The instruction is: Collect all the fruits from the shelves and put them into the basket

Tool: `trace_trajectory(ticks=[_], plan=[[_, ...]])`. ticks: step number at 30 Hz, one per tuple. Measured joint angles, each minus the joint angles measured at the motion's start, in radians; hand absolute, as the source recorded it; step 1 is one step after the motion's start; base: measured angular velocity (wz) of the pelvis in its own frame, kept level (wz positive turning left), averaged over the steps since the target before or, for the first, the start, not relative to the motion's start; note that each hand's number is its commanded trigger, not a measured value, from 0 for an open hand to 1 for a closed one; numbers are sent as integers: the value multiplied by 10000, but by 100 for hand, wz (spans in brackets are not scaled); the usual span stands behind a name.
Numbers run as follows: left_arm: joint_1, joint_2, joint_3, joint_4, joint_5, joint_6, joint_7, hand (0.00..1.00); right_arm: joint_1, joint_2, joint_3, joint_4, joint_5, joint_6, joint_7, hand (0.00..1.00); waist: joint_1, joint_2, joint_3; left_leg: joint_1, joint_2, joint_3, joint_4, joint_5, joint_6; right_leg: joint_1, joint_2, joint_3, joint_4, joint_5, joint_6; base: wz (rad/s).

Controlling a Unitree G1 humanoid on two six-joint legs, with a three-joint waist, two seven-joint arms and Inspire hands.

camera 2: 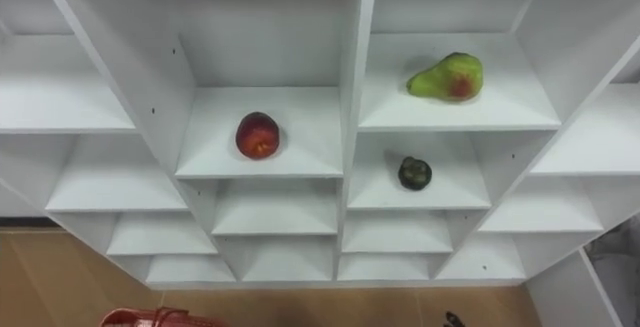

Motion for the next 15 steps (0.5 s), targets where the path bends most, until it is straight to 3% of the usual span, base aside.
trace_trajectory(ticks=[5,10,15], plan=[[96,-35,-8,-361,-4,-157,51,100,701,15,-4,-1722,-276,-101,-409,0,-10,-36,7,-30,-1,97,-3,0,0,-105,-8,61,48,0,0,-5],[125,-175,-105,-384,-6,-436,341,100,1326,16,-5,-3454,-257,-436,-985,0,-60,-12,-14,-80,-5,304,-1,0,1,-284,-21,208,75,11,17,-9],[118,-194,-187,-410,-26,-454,239,100,1801,10,-2,-5322,-244,-688,-1369,0,-74,19,-19,-94,5,453,-2,0,1,-336,-9,314,122,58,24,-8]])
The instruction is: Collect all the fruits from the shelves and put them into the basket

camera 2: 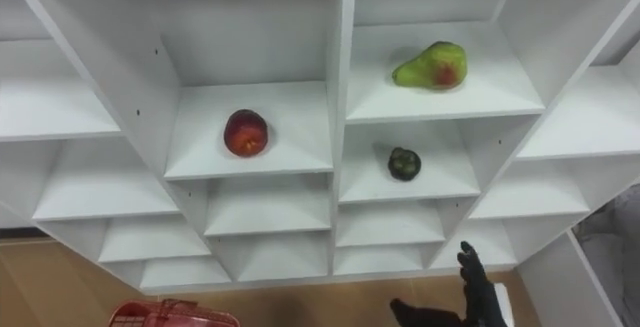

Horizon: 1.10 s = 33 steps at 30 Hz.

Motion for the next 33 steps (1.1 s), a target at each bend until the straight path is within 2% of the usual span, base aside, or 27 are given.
trace_trajectory(ticks=[5,7,20,23,27,33], plan=[[41,6,-422,-225,-50,-9,-248,100,-39,8,32,-825,-564,-201,-615,0,-23,16,-7,11,0,57,0,0,0,-2,1,18,10,2,2,0],[34,-5,-507,-197,-33,-9,-257,100,-97,-19,20,-1061,-1087,-177,-894,0,40,19,-11,10,3,77,-5,0,0,-83,38,187,76,-1,0,-11],[-10,41,-573,-46,-65,-8,-619,100,-406,-205,121,-3040,-1415,-364,-1839,0,101,-39,-10,-96,18,117,-29,1,1,-375,90,396,257,24,-3,-5],[18,75,-572,-13,-88,-8,-645,100,-693,-209,143,-3228,-1605,-509,-2093,0,95,-117,28,-99,20,113,-31,1,1,-336,96,399,264,27,-7,-2],[-5,147,-571,10,-167,-8,-808,100,-903,-209,163,-3265,-1637,-532,-2326,0,102,-228,13,-83,21,112,-28,1,1,-316,98,403,249,36,-15,0],[3,255,-571,47,-178,-4,-916,100,-1092,-411,235,-4041,-2063,-646,-2692,0,141,-199,23,-95,26,114,-27,2,2,-390,110,411,228,50,-25,0]])
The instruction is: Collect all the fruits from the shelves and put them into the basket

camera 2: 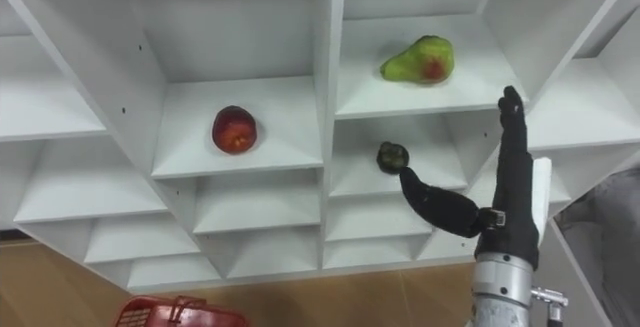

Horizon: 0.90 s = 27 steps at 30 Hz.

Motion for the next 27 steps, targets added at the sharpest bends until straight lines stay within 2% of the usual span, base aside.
trace_trajectory(ticks=[10,17,22,25,27], plan=[[-99,50,10,236,-5,9,-69,100,-225,-462,-3,-482,2,-107,-307,0,204,5,-10,13,15,-27,0,0,0,65,6,-40,10,17,-12,0],[-105,88,39,285,-5,91,-108,100,-296,-567,-10,-575,20,-54,-94,0,226,-72,-36,42,46,-69,10,1,1,149,5,-213,18,36,-40,2],[-132,87,376,265,108,166,-205,100,-900,-949,-347,-575,86,121,327,0,214,-267,-21,25,45,-79,32,19,25,206,-6,-248,-24,46,-46,2],[-111,119,509,180,109,279,-210,100,-1001,-983,-616,-574,160,147,566,0,213,-385,-16,48,45,-86,34,22,28,275,-6,-292,-156,88,-22,6],[-71,193,510,52,125,317,-204,100,-1050,-993,-657,-571,367,156,672,0,212,-445,19,34,45,-89,34,22,29,273,-10,-316,-161,93,-22,2]])
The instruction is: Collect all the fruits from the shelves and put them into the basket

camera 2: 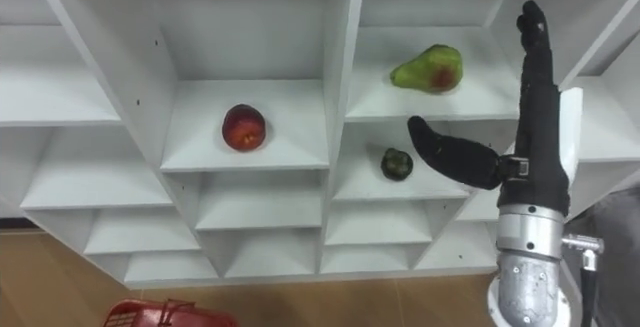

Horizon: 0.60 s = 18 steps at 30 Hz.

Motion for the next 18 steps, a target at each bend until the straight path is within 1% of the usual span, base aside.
trace_trajectory(ticks=[2,6,8,10,11,13,15,16,18], plan=[[-2,33,33,-7,31,14,13,100,-47,-6,-9,39,169,8,115,0,0,-35,6,-5,0,-5,-5,0,0,-3,-4,-21,-3,0,0,0],[74,32,267,-20,61,29,-8,100,-287,-8,-296,72,169,158,405,0,-17,-81,49,-29,7,-90,-11,0,0,40,-38,-329,-10,0,0,5],[149,32,284,-124,62,56,-26,100,-456,-58,-468,133,286,191,522,0,-5,-96,59,-18,8,-158,-11,0,0,66,-40,-362,-17,0,0,6],[227,35,289,-306,78,102,-151,100,-769,-216,-556,398,443,212,625,0,-12,-120,67,-12,3,-234,-10,0,0,92,-47,-414,-32,0,0,5],[246,35,290,-351,78,105,-181,100,-793,-242,-583,408,472,236,630,0,-3,-130,72,-13,3,-237,-9,0,0,97,-46,-415,-40,0,0,6],[305,34,292,-500,75,105,-232,100,-987,-348,-592,577,684,241,716,0,18,-148,61,-12,1,-281,-4,0,-1,150,-46,-451,-108,4,-6,5],[357,40,317,-504,77,107,-232,100,-1173,-397,-612,788,886,270,775,0,17,-167,46,-21,1,-334,-2,1,-2,162,-45,-483,-126,8,-12,6],[366,39,352,-504,78,108,-237,100,-1212,-400,-686,809,936,358,811,0,19,-178,39,-20,-1,-360,-1,4,-5,173,-46,-507,-128,8,-13,5],[393,38,456,-504,78,116,-296,100,-1263,-419,-804,853,954,361,817,0,18,-189,32,-19,-1,-386,-1,5,-6,191,-45,-521,-141,8,-12,2]])
